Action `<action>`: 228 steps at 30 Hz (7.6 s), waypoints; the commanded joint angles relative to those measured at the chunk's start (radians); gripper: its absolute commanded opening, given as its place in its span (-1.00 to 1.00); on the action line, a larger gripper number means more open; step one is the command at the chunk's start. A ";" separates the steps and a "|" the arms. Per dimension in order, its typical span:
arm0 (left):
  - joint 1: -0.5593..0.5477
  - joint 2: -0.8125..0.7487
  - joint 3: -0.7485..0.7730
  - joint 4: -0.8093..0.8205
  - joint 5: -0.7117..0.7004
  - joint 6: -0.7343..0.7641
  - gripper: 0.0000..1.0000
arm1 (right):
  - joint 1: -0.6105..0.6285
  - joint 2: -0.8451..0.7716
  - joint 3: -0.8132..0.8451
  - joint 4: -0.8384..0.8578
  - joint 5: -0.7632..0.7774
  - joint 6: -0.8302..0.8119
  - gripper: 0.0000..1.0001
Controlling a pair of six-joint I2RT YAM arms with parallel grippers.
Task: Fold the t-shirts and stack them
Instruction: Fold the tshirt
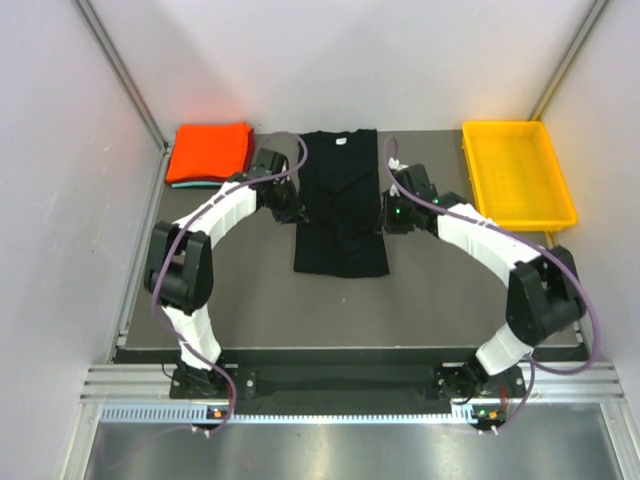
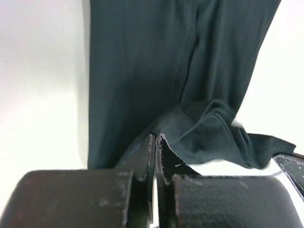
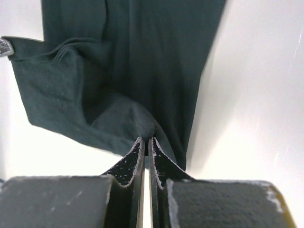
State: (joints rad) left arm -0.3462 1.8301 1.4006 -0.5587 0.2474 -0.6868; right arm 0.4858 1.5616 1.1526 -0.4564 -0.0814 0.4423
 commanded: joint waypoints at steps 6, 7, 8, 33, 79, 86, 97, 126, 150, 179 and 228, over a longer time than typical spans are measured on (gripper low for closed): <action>0.085 0.139 0.205 0.031 0.000 0.047 -1.00 | -0.090 0.204 0.320 -0.042 -0.089 -0.137 -1.00; 0.090 0.149 0.213 0.055 0.012 0.050 -1.00 | -0.095 0.225 0.335 -0.039 -0.099 -0.143 -1.00; 0.093 0.171 0.219 0.060 0.018 0.052 -1.00 | -0.102 0.239 0.363 -0.038 -0.109 -0.143 -1.00; 0.181 0.442 0.465 0.204 0.148 0.082 -1.00 | -0.199 0.540 0.604 0.019 -0.199 -0.197 -0.96; 0.021 0.026 -0.290 0.283 -0.079 0.164 -0.73 | -0.159 0.233 -0.070 0.243 -0.368 -0.203 -0.13; 0.021 0.043 -0.302 0.258 -0.091 0.156 -1.00 | -0.159 0.206 -0.151 0.340 -0.391 -0.182 -0.77; 0.010 -0.054 -0.411 0.237 -0.071 0.104 -1.00 | -0.153 0.124 -0.263 0.349 -0.370 -0.129 -1.00; -0.068 -0.308 -0.401 -0.009 -0.254 0.052 -0.51 | -0.121 -0.153 -0.384 0.180 -0.209 -0.066 -0.19; -0.016 0.146 -0.002 0.168 -0.140 0.144 -0.61 | -0.121 -0.213 -0.372 0.160 -0.227 -0.068 -0.23; 0.030 0.227 0.025 0.148 -0.172 0.162 -0.60 | -0.119 -0.026 -0.422 0.327 -0.369 -0.039 -0.17; -0.120 -0.511 -0.824 0.325 -0.045 -0.203 -0.09 | -0.039 -0.264 -0.809 0.599 -0.184 0.529 -0.20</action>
State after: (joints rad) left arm -0.4561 1.3037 0.5804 -0.3061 0.2230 -0.8661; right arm 0.4320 1.2770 0.3664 0.1040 -0.2974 0.9714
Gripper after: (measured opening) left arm 0.458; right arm 0.408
